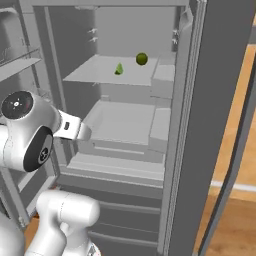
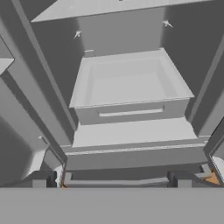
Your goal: Grab a lemon wedge from the fridge and one ice cube from the ice bowl, and put them in the glass of lemonade.
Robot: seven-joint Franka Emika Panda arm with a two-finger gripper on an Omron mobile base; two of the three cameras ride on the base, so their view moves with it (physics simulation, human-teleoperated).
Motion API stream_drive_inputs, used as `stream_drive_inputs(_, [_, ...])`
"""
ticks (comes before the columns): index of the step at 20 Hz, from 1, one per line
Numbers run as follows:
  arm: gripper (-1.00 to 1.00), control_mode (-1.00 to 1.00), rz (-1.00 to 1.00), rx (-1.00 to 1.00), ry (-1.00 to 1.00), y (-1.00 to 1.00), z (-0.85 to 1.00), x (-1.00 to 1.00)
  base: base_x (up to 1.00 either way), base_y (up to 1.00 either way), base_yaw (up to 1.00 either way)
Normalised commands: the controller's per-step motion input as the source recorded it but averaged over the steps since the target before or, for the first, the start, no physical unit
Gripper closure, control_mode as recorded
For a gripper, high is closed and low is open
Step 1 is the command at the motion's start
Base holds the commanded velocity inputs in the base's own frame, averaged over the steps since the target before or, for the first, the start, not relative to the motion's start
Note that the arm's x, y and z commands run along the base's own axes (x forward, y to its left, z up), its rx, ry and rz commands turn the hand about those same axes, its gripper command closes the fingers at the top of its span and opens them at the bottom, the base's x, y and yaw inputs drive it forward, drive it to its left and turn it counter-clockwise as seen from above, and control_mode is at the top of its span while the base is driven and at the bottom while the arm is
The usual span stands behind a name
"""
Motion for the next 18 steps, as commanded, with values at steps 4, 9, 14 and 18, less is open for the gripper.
stream_drive_inputs(4, [-1.0, 1.0, 0.0, 0.0, 0.0, 0.0, 0.0, 0.0, 0.45, -0.05, 0.0])
stream_drive_inputs(9, [-1.0, 1.0, 0.0, 0.0, 0.0, 0.0, 0.0, 0.0, 0.41, -0.03, 0.0])
stream_drive_inputs(14, [-1.0, -1.0, 0.0, 0.0, 0.0, -0.03, 0.0, 0.09, 0.23, -0.02, 0.0])
stream_drive_inputs(18, [-1.0, -1.0, 0.01, 0.0, 0.0, -0.01, 0.21, 0.26, 0.0, 0.0, 0.0])
